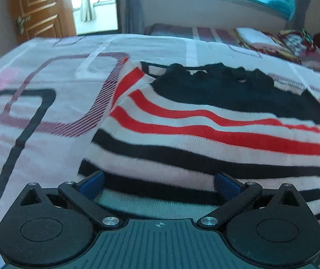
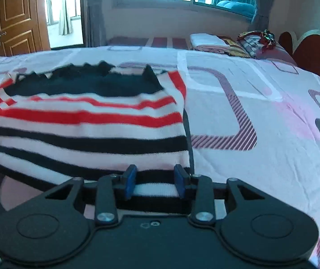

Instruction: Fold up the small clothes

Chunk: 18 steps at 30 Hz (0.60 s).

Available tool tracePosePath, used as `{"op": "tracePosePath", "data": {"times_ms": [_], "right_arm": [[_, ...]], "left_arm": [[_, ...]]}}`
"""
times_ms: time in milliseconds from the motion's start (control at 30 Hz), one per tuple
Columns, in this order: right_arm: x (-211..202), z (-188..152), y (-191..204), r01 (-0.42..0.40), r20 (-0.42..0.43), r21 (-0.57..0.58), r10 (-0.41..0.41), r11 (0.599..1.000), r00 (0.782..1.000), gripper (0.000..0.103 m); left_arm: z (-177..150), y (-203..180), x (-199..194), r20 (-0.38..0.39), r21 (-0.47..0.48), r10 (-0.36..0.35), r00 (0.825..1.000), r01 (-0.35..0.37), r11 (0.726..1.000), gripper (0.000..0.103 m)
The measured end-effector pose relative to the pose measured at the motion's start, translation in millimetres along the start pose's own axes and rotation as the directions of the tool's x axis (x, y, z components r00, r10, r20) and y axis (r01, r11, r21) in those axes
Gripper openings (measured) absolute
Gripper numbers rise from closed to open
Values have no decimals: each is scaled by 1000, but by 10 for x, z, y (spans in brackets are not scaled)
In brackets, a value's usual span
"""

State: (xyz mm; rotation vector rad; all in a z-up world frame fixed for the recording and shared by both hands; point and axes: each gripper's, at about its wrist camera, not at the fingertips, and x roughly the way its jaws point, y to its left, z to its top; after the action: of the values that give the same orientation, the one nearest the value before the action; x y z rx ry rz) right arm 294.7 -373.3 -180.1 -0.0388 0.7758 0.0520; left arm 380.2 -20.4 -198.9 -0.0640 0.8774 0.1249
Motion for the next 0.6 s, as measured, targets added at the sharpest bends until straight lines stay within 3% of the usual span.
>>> {"op": "tracePosePath", "data": {"times_ms": [133, 367, 500, 600], "right_arm": [[-284, 193, 65, -45, 84, -26, 47, 999, 995, 38], [-400, 534, 83, -109, 147, 92, 95, 990, 985, 39], [-288, 544, 360, -126, 125, 87, 114, 988, 986, 40], [-167, 523, 590, -129, 94, 83, 121, 988, 988, 40]], "left_arm": [[-55, 100, -134, -31, -54, -18, 999, 16, 998, 103], [-167, 236, -229, -85, -143, -85, 993, 73, 987, 103], [-189, 342, -234, -104, -196, -145, 984, 123, 973, 103], [-213, 472, -161, -109, -290, -214, 971, 175, 941, 103]]}}
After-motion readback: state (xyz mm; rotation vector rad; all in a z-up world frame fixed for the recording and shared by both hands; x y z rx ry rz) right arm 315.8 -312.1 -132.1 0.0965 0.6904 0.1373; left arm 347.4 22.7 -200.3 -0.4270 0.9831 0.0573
